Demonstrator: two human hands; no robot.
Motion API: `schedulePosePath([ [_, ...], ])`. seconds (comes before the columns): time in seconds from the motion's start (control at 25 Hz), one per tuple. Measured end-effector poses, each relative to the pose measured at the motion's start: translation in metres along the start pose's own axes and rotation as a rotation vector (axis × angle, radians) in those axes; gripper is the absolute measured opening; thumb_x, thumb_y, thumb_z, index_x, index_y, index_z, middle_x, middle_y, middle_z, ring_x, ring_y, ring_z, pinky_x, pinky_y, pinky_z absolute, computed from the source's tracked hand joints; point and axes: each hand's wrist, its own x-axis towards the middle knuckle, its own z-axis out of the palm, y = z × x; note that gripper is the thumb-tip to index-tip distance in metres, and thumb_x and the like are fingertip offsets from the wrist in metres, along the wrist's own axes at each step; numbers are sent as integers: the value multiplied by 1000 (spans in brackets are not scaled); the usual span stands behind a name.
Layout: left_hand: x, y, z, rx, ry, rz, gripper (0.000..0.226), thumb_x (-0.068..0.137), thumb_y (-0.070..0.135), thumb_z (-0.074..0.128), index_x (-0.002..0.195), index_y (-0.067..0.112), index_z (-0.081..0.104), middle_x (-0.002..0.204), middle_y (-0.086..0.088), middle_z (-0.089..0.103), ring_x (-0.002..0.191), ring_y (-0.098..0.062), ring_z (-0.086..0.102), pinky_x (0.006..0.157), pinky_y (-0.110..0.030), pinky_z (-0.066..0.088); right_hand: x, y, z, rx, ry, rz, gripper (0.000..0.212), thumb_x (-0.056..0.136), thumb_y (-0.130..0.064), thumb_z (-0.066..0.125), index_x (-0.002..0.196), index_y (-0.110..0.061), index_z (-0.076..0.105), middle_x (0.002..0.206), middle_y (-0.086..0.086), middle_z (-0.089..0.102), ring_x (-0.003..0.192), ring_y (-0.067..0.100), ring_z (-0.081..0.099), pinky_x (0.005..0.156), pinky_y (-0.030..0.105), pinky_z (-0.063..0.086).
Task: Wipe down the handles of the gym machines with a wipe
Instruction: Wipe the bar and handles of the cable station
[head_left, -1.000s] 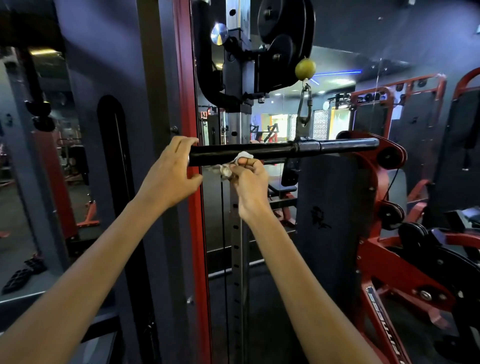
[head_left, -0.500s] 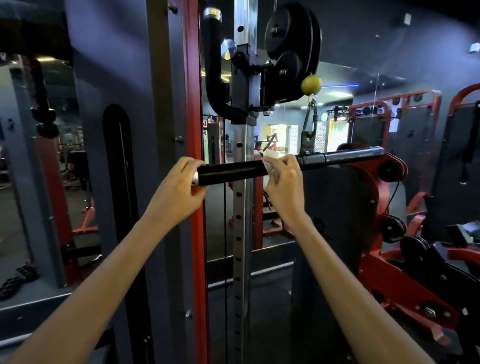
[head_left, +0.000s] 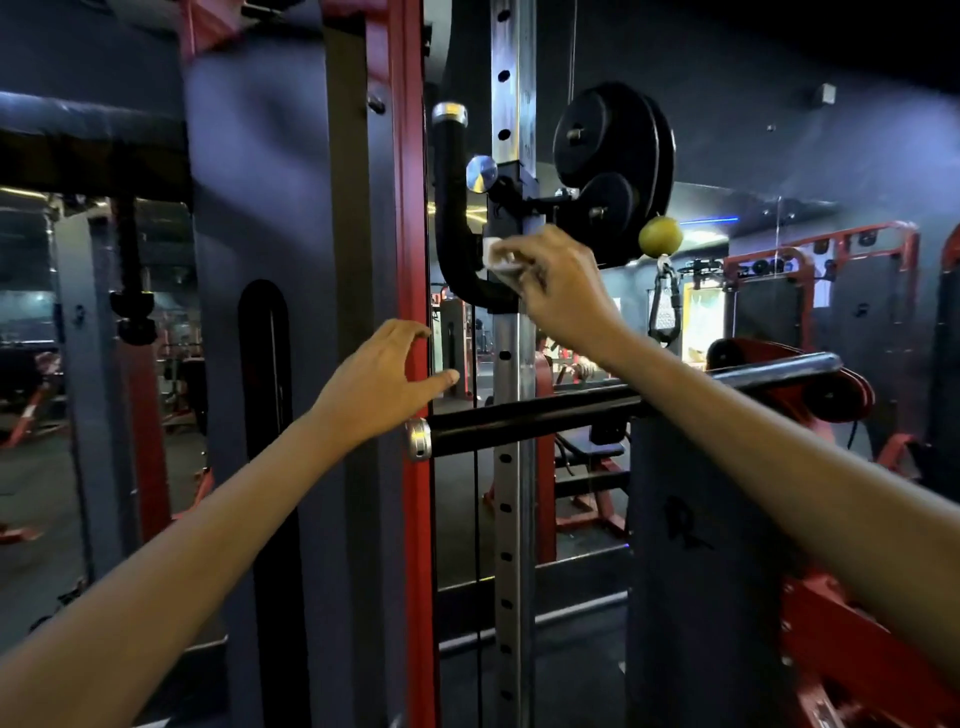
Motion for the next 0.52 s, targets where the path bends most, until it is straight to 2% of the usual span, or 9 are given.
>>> schedulePosePath([
  [0.16, 61, -3, 14, -242, 91, -178, 75, 82, 39, 71, 141, 10, 35, 141, -7, 44, 126, -21, 46, 103, -33, 39, 60, 9, 3, -21, -27, -95, 35, 84, 4, 46, 111, -8, 65, 105, 14, 59, 100, 25, 54, 86, 32, 42],
  [0.28, 104, 4, 19, -574, 205, -282, 74, 78, 32, 76, 137, 9, 37, 133, -4, 50, 120, -17, 49, 94, -24, 41, 106, 21, 8, -49, -16, -142, 33, 84, -1, 47, 110, -9, 65, 105, 14, 58, 99, 27, 54, 85, 35, 44],
  [0.36, 124, 12, 25, -827, 211, -308, 52, 80, 22, 74, 122, 10, 47, 112, 2, 58, 106, -12, 54, 83, -17, 43, 137, 27, 11, -34, 47, -169, 30, 86, -3, 50, 111, -8, 65, 106, 15, 58, 99, 26, 55, 83, 31, 43],
  [0.44, 134, 15, 38, -1007, 208, -273, 25, 82, 10, 70, 101, 13, 55, 93, 3, 61, 90, -8, 61, 83, -21, 47, 162, 27, 17, -27, 97, -178, 32, 86, 0, 49, 113, -6, 65, 101, 15, 58, 94, 23, 53, 78, 23, 40],
  [0.52, 137, 11, 51, -1084, 262, -229, 18, 83, 6, 68, 93, 15, 55, 88, 2, 62, 81, -3, 62, 80, -21, 49, 176, 25, 24, -9, 125, -191, 34, 85, 6, 45, 110, -2, 67, 90, 10, 53, 85, 17, 49, 74, 21, 43],
])
